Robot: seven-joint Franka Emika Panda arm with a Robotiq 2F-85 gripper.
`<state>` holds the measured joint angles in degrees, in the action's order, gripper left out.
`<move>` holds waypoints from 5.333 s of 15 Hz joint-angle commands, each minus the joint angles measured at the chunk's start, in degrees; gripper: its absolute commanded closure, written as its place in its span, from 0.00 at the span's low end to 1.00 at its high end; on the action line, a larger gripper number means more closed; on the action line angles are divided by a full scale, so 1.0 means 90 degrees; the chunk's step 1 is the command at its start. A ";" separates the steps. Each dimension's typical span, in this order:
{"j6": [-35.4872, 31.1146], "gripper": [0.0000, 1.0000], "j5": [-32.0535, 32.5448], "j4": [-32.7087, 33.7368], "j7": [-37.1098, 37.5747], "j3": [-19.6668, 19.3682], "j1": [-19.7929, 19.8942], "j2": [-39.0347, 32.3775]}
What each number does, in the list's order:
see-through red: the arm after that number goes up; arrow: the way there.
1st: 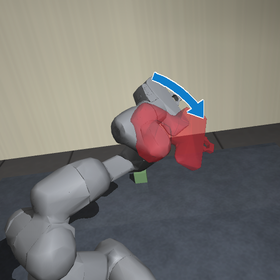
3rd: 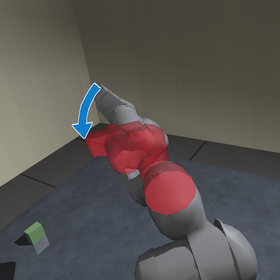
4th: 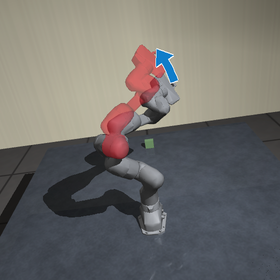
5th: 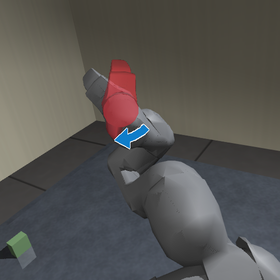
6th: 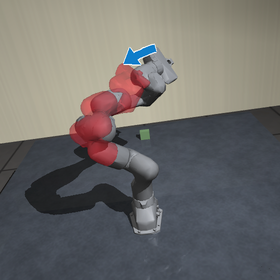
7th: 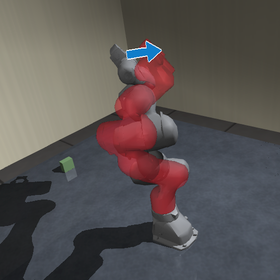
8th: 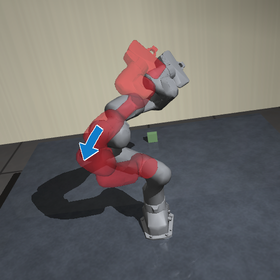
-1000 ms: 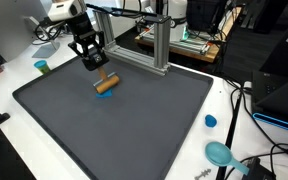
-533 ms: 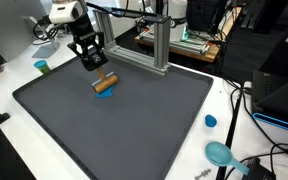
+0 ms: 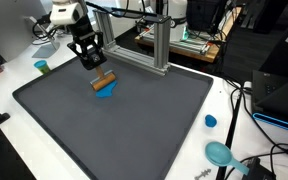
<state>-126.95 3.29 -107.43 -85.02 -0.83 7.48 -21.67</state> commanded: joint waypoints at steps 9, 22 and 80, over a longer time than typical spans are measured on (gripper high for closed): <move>0.0295 0.78 -0.0181 0.0008 0.0066 0.0055 0.0246 0.0229; 0.1557 0.78 -0.0287 -0.0860 0.2118 -0.0056 -0.0224 0.2968; 0.0703 0.78 -0.0011 -0.5104 0.9205 0.0194 -0.0748 0.6622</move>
<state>-122.07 3.38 -150.96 -3.49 1.34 1.27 33.60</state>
